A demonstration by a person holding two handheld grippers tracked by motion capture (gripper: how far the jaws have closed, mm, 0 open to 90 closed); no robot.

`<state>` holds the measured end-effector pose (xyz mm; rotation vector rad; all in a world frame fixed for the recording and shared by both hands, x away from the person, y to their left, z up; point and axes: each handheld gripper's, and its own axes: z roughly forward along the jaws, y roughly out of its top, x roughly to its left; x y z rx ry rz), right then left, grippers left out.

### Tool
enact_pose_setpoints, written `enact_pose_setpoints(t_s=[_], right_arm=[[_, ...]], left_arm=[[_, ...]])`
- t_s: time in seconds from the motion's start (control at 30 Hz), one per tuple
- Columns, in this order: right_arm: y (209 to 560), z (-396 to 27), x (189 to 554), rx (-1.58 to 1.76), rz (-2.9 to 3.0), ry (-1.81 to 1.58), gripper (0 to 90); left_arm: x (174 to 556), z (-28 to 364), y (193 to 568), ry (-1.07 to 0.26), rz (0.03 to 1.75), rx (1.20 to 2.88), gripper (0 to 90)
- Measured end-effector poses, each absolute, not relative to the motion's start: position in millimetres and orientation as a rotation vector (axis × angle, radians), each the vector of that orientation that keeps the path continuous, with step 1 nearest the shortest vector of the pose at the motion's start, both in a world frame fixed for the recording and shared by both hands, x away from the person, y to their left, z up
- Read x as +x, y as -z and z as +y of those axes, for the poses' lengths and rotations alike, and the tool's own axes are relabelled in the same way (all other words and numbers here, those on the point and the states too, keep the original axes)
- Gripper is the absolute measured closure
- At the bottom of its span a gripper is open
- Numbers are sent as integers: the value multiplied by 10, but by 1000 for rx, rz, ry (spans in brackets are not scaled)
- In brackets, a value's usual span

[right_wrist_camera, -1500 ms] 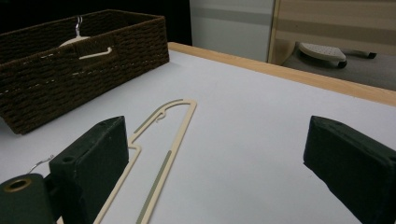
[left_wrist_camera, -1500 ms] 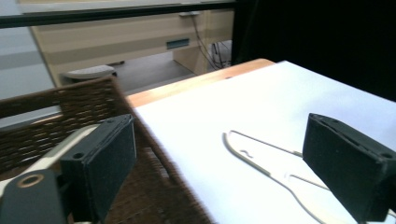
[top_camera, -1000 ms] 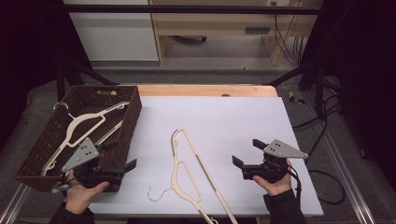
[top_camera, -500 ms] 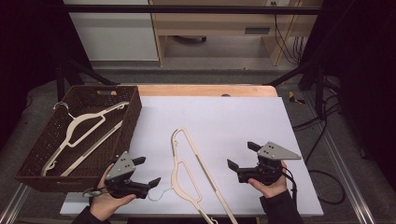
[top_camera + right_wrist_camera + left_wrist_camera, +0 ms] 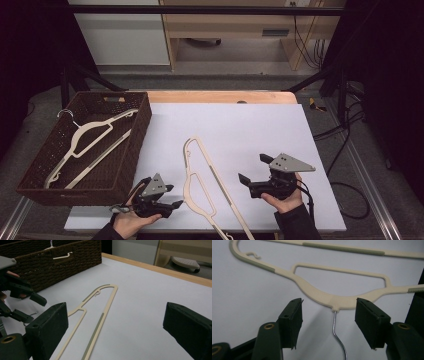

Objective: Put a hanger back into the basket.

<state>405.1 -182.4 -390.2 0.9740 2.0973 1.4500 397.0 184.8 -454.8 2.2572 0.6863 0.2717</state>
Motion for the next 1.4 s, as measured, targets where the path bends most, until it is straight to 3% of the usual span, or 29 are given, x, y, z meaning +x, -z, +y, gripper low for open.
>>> enact_pose_setpoints(t_s=[0.63, 0.97, 1.4], right_arm=[[3903, -1823, 4049, 969, 2100, -1446, 63], [3910, -1779, 4045, 966, 2111, -1448, 64], [4057, -1447, 4029, 922, 2240, -1429, 85]], left_arm=[[3970, 1712, 4713, -265, 696, 2347, 774], [3952, 1681, 4713, -249, 717, 2348, 873], [3969, 1671, 4668, -214, 715, 2352, 885]])
